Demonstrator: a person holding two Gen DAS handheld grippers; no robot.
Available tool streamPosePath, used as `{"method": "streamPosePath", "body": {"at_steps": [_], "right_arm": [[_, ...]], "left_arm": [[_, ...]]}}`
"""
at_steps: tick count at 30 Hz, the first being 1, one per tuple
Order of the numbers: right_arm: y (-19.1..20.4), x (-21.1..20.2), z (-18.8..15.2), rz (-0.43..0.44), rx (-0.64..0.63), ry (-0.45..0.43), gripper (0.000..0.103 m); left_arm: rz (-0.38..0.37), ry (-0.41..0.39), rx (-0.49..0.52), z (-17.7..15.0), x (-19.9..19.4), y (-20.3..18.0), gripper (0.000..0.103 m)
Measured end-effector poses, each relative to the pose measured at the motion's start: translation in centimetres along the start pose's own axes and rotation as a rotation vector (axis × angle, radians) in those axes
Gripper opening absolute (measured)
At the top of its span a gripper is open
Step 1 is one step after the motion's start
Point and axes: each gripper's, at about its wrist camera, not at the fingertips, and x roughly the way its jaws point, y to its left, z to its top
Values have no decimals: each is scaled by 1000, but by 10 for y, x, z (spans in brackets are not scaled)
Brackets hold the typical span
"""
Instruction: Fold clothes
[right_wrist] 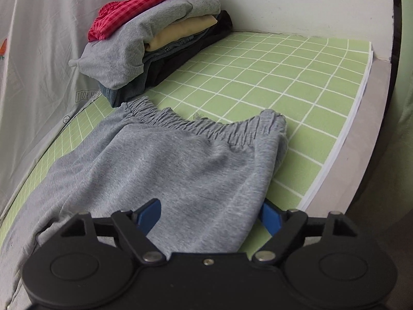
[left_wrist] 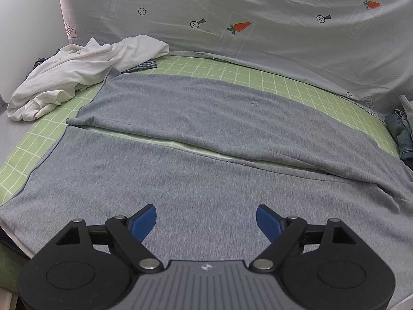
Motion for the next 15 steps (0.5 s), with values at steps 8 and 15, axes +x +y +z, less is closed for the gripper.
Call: {"method": "streamPosePath", "body": {"at_steps": [8,15], "right_arm": [[13,8,0,33,65,55,15],[21,12,-1,35,151,87,8]], "left_arm": [[29,39,-94,-11,0,18,82],[135,64,-239,-18,-6,63,67]]}}
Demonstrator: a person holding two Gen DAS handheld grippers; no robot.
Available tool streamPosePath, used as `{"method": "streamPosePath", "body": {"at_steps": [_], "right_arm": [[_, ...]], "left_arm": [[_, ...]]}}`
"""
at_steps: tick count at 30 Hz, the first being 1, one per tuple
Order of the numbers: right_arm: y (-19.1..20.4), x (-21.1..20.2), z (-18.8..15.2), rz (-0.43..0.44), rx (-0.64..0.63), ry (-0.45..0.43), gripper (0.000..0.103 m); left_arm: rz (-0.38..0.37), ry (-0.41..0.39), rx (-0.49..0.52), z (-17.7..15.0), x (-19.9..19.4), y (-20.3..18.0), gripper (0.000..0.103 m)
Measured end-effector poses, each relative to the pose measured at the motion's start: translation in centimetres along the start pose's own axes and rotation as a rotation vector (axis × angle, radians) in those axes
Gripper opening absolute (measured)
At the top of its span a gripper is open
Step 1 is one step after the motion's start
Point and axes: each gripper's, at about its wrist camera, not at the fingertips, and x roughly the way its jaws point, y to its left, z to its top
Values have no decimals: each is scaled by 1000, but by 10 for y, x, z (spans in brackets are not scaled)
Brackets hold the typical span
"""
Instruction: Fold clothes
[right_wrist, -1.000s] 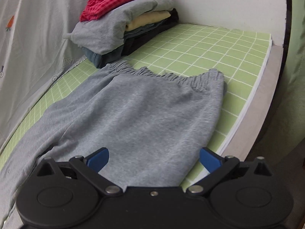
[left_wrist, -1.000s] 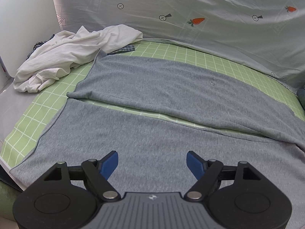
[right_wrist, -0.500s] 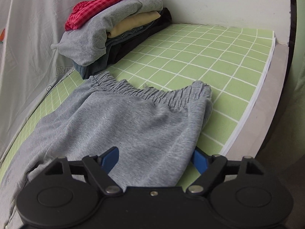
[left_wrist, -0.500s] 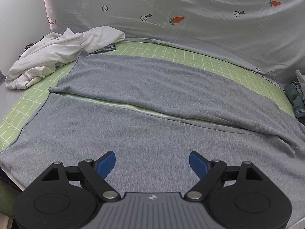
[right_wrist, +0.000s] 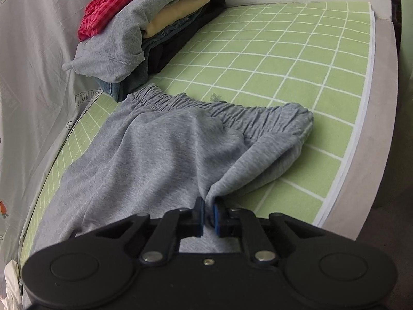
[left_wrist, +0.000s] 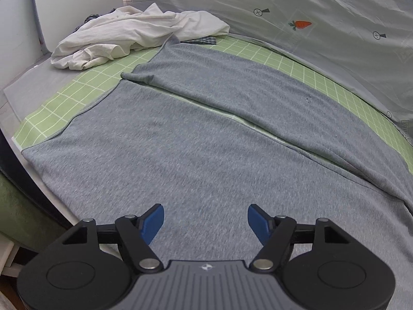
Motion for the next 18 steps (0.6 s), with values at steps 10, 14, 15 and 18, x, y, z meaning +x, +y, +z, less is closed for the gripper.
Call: {"method": "streamPosePath", "body": {"at_steps": [10,14,15,18], "right_arm": [[22,-3,-15,-83,-59,-7,8],[32,-5,-26,-121,-29,-7,8],[35,-6,-29,-131,-20,-6,8],[47,-6,-35,-168,-24,-12,8]], "left_arm": [[60,-2,-257,10,14,99,42],[125,-11,-326,26,22,139,42],[154,-11,-325,31,25,148,42],[199,-10,-308,47,34,170,43]]}}
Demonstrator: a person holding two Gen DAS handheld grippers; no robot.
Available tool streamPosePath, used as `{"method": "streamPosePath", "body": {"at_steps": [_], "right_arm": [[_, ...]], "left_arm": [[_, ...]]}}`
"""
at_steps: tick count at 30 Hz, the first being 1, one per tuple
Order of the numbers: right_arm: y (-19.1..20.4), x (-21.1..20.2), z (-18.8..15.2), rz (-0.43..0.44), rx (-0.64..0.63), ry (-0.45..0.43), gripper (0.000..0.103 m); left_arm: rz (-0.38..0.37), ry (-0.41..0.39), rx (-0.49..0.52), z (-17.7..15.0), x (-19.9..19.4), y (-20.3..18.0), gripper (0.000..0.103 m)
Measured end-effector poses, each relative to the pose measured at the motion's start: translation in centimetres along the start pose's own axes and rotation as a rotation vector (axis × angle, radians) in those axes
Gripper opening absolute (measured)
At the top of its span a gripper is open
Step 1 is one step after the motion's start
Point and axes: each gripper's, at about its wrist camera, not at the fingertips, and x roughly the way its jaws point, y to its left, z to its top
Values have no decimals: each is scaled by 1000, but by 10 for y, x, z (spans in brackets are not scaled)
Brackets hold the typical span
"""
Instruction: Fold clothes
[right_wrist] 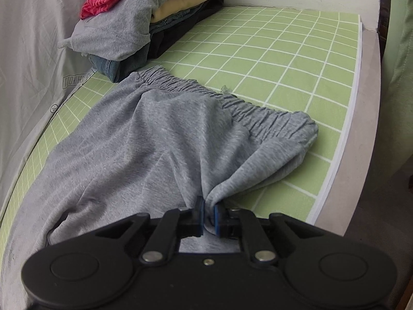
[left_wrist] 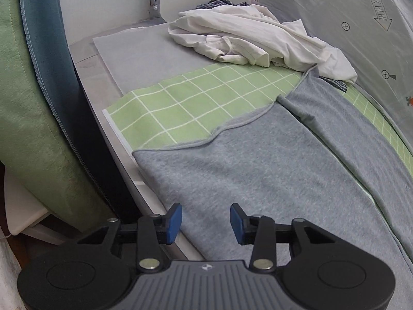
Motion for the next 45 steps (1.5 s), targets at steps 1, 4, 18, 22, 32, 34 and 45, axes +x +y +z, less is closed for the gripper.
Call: {"method": "streamPosePath", "body": {"at_steps": [1,4,18,22,32,34,45], "right_arm": [[4,-1,-2,-14,-4,-4,8],[15,-4,-8,-47,3,-21,8],[38,-13,-19,-125,48,-77,8],[45,-29,-14,-145,18,-155,5],[64,-88,44,-38,-26,-368,4],[66,-96,57,-9,-17,-398,4],[87,-66,98,-32,-80,-422,4]], "left_arm": [[5,2,-1,6,4,4,43],[29,11,4,20,18,12,44],[70,21,83,39,32,16,6],[56,-59,116,49,17,7,1],[-13,-240,74,97,-33,-37,1],[-27,-283,60,108,-45,-47,1],[-65,-353,45,135,-35,-111,1]]}}
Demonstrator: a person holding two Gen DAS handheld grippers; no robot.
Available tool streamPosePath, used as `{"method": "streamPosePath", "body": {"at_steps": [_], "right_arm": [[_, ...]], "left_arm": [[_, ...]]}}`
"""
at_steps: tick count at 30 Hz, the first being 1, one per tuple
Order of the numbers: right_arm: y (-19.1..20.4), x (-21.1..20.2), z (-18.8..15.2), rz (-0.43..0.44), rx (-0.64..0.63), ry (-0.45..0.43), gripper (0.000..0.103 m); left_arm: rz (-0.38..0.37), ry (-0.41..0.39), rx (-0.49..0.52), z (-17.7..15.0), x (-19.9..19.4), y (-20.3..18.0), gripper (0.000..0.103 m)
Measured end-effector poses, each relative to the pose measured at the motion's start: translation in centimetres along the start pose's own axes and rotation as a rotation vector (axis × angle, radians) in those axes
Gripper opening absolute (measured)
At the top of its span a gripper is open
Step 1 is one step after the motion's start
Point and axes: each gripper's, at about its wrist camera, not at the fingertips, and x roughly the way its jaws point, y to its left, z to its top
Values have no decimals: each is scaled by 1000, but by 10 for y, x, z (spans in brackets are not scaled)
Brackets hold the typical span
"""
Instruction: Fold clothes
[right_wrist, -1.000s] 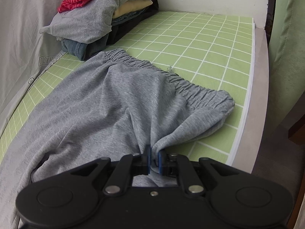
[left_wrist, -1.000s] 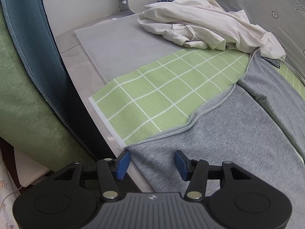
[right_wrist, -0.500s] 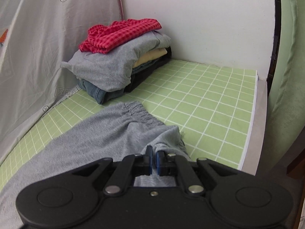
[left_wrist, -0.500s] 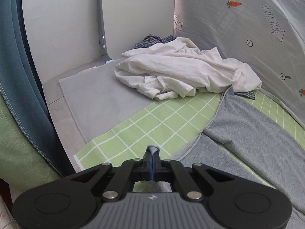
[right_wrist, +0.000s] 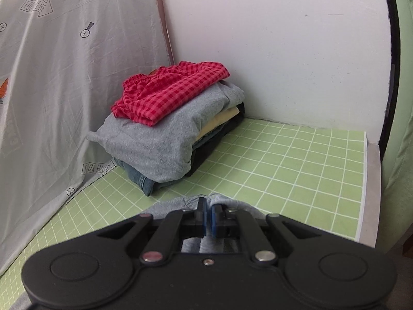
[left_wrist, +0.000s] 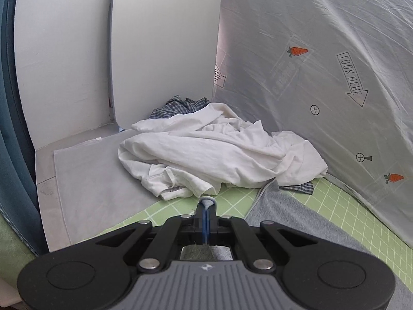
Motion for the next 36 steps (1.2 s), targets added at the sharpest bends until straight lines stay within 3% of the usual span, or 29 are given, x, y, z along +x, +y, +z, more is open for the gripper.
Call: {"method": "streamPosePath", "body": {"at_steps": [3,9,13,15,17,19,21,22,25,32,34,36], "right_arm": [[18,17,11,10,-30,-14,4],[64,81,22,-7,-44,39,3],[106,119,24,12,-135,45,3],[124,139,19,18,-176,75,4],[137,152,15,16,-199,113,13],[144,147,8,21,-233,110,46],[151,133,-1,28,-291,80,64],[154,125,-7,33,-324,73,71],[164,99,-33,93,-426,101,74],[197,55,-115,345,-625,307,76],[208,47,-134,398,-674,346,80],[220,43,-148,439,-732,370,82]], "left_arm": [[25,-16,6,9,21,-21,1],[78,25,-114,28,77,-45,1],[66,8,-39,44,119,-81,1],[46,50,-44,46,143,-94,1],[-1,118,-68,45,162,-105,7],[-21,134,-52,39,165,-115,11],[-28,129,15,28,158,-127,28],[-38,133,46,22,152,-131,30],[-111,189,128,-4,136,-142,31],[-326,452,448,-106,104,-188,42],[-359,497,510,-128,97,-201,47],[-362,475,560,-139,91,-215,65]]}}
